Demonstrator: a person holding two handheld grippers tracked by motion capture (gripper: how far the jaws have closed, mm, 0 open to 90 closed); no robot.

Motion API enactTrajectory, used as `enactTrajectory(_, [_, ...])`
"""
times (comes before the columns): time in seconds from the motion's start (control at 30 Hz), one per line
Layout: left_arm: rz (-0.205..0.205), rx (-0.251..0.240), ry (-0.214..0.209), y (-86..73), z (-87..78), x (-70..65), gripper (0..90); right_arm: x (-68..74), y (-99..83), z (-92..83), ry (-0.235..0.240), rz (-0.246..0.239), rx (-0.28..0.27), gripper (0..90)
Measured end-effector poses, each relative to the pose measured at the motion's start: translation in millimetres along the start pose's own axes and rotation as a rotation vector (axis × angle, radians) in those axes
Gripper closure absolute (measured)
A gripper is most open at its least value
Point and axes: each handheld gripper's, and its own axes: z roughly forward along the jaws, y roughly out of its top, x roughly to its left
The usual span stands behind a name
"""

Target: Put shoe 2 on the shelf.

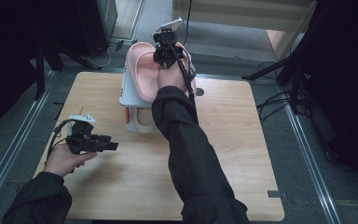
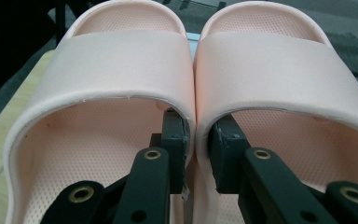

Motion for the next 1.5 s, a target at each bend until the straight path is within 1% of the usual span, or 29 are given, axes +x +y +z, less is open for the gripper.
enactTrajectory(0.03, [0.001,0.000,-0.002,0.1,0.1,-0.2,42.6,0.7,0.9,1.9,-0.003,0.017,-0.001,78.2])
enactTrajectory(0.1, [0.004,-0.002,-0.001,0.1,0.0,-0.5,42.6,3.7,2.7,6.7,-0.020,0.028,0.001,77.9])
enactTrajectory(0.23, [0.006,-0.004,-0.004,-0.1,-0.8,0.2,42.6,9.7,3.2,15.3,-0.052,0.020,0.000,77.8])
enactTrajectory(0.37, [0.008,-0.001,-0.005,0.0,-0.6,0.7,42.6,13.0,1.8,23.1,-0.044,0.047,0.006,77.4])
enactTrajectory(0.47, [0.006,-0.002,-0.002,-0.4,-0.1,0.5,42.6,14.7,-0.6,27.6,-0.050,0.049,0.011,76.4])
enactTrajectory(0.5, [0.007,0.000,-0.001,-0.5,-0.1,0.7,42.5,15.0,-2.3,28.6,-0.047,0.046,0.000,76.1])
enactTrajectory(0.6, [0.000,0.003,0.000,-0.7,-0.2,1.6,42.5,14.3,-3.8,28.8,-0.044,0.048,-0.011,75.4])
enactTrajectory(0.63, [0.004,0.003,0.003,-0.6,-0.5,1.9,42.5,13.6,-4.0,28.6,-0.044,0.046,-0.014,75.3])
enactTrajectory(0.8, [0.001,0.004,0.000,-0.9,-0.1,1.3,42.5,9.1,-4.2,27.2,-0.036,0.066,-0.016,76.2])
enactTrajectory(0.9, [0.002,0.003,-0.001,-1.0,-0.4,1.7,42.5,8.3,-3.9,26.3,-0.046,0.059,-0.012,76.4])
enactTrajectory(1.03, [0.000,0.006,-0.005,-1.0,-0.3,1.9,42.6,7.2,-4.3,26.2,-0.046,0.044,-0.010,75.5])
enactTrajectory(1.2, [0.003,0.006,-0.002,-1.2,-0.6,1.8,42.5,8.2,-6.6,26.9,-0.028,0.034,-0.021,68.8])
enactTrajectory(1.27, [0.003,0.004,-0.003,-1.3,-1.1,2.4,42.5,8.4,-7.6,26.8,-0.017,0.031,-0.023,64.0])
enactTrajectory(1.37, [-0.003,0.002,-0.009,-1.2,-1.6,2.5,42.5,6.2,-11.5,25.2,0.002,0.039,-0.035,62.6])
enactTrajectory(1.5, [0.000,0.004,-0.007,-1.4,-1.2,2.0,42.5,3.2,-16.2,21.6,0.028,0.039,-0.042,61.2])
